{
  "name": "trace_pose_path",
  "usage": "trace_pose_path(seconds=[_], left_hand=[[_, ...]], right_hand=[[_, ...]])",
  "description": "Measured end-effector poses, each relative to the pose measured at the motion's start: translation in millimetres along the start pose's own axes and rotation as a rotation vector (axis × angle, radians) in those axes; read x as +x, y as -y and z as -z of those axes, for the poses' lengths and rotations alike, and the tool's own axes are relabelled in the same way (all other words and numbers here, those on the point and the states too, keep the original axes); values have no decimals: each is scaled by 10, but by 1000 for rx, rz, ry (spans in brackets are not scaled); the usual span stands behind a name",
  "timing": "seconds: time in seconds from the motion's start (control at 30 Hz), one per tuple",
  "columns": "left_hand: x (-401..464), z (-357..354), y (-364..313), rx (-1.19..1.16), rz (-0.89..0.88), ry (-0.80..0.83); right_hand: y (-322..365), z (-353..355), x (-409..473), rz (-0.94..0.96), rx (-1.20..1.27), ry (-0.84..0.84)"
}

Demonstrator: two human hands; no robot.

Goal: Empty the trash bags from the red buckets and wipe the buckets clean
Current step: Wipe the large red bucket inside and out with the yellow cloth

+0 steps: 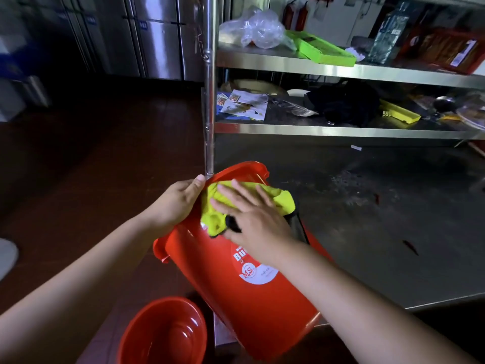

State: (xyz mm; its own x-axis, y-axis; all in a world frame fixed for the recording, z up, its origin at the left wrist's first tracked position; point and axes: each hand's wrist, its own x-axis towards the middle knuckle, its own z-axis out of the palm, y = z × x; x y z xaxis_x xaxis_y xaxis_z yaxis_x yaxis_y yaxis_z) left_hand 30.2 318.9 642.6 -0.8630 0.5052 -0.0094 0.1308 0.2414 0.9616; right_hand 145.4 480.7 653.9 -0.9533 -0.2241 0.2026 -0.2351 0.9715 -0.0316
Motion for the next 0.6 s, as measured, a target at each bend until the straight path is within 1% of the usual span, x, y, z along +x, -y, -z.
trace_pose_path(seconds=[0.1,0.17,0.23,0.3,0.37,0.4,0.47,0.6], left_hand=[[-96,38,46,-28,-4,5],[-138,61,92,-40,-34,-17],[-177,43,112,-53,-51,-46],[-214,6,107,-69,-29,-84],[-236,-15,107,-91,2,-114],[-235,-13,115,-98,13,-118],[-222,-1,116,-88,32,-115],[-142,-24,40,-95,60,-74]], right_hand=[[-264,52,95,-164,307,-57],[-418,64,172,-313,483,-41],[-550,43,223,-484,558,9],[-673,35,243,-649,650,21],[-729,82,250,-766,731,63],[-733,94,251,-781,735,90],[-693,67,252,-725,638,100],[-388,50,115,-458,319,73]])
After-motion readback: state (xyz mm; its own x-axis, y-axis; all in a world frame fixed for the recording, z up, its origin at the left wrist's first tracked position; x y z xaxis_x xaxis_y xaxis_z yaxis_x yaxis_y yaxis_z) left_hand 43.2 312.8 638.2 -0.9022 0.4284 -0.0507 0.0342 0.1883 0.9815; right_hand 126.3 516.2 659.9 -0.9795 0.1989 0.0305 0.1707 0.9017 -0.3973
